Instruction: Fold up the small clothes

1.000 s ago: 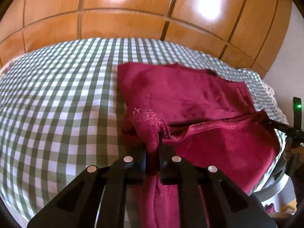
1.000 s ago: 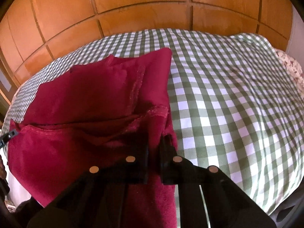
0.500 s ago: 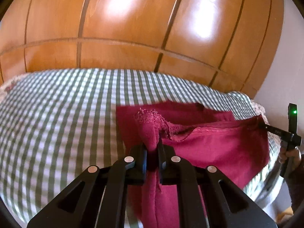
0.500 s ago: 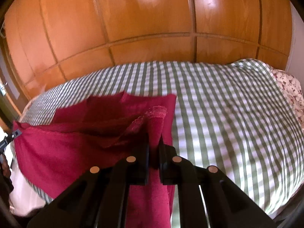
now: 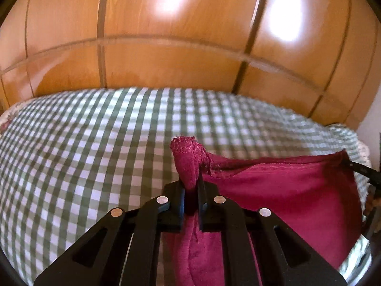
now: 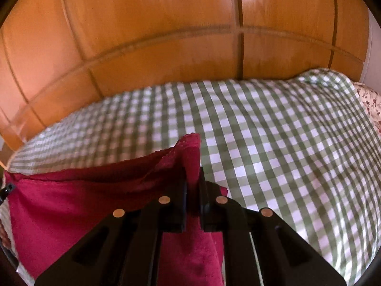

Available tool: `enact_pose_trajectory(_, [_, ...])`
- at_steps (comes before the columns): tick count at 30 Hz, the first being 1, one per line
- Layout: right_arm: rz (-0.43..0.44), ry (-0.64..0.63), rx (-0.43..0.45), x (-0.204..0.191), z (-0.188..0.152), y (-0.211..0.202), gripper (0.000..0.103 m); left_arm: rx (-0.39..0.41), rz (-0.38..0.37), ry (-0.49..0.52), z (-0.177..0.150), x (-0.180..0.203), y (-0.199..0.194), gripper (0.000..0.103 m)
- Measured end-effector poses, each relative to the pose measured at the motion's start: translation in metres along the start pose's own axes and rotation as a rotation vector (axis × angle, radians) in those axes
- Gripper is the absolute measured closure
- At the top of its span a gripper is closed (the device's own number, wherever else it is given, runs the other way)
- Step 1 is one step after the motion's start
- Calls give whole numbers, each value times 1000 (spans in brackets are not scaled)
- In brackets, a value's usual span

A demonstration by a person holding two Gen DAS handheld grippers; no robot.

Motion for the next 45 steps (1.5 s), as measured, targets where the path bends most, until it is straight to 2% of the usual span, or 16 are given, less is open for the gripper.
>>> enact_pose_trajectory(4, [-26,-4,-34,5,-13,24,93,-95,75,6,-19,-7,32,88])
enact_pose_trajectory(6, [-6,4,-25,7,-13,19,85,-91,120,-12,-21,-14,30,65])
enact_pose_trajectory(7, [2,7,-18,8,-13,14,79,-78,142,-27,-20,-18,25,38])
enact_pose_trajectory(8, [12,6,-8,9,-13,8,69,-43,166,-60,-18,-25,14,29])
enact_pose_trajectory(12, [49,2,16,16,-26,-27,50,5,107,-119,-29,-32,-23,29])
enact_pose_trajectory(21, [240,101,-134,52,-142,-85,39,-154,-127,-220,-136,-29,-69,30])
enact_pose_trajectory(23, [259,112,-159,52,-162,-88,38,-152,-157,-229,-150,-25,-77,41])
enact_pose_trajectory(25, [252,106,-139,48,-171,-92,45,-151,-197,-207,-154,-13,-82,63])
enact_pose_trajectory(26, [271,113,-143,45,-172,-94,65,-158,-216,-209,-155,-9,-81,77])
enact_pose_trajectory(27, [264,117,-141,42,-172,-95,80,-158,-226,-205,-153,-5,-81,82])
enact_pose_trajectory(28, [250,108,-130,40,-171,-98,83,-152,-222,-189,-152,-1,-81,90])
enact_pose_trajectory(32, [273,92,-80,39,-167,-128,90,-135,-221,-151,-146,1,-94,97])
enact_pose_trajectory(41, [251,13,-174,49,-227,-164,90,-203,-192,-71,-193,1,-142,95])
enact_pose_trajectory(42, [232,10,-161,51,-225,-168,86,-197,-170,-62,-192,0,-144,91])
enact_pose_trajectory(44, [191,22,-118,56,-210,-171,75,-152,-127,-53,-180,-3,-149,51])
enact_pose_trajectory(45, [177,22,-91,56,-200,-173,66,-105,-109,-62,-168,-5,-151,44])
Point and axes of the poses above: each gripper's, at about its wrist camera, not at the fingertips, and y roughly the way its jaws point, x to its right, z to its top, the point moved 7 cm from there along y, roughly the way its jaws point, and after that the axes turned 1 degree about -z, right-handed, at the moved point
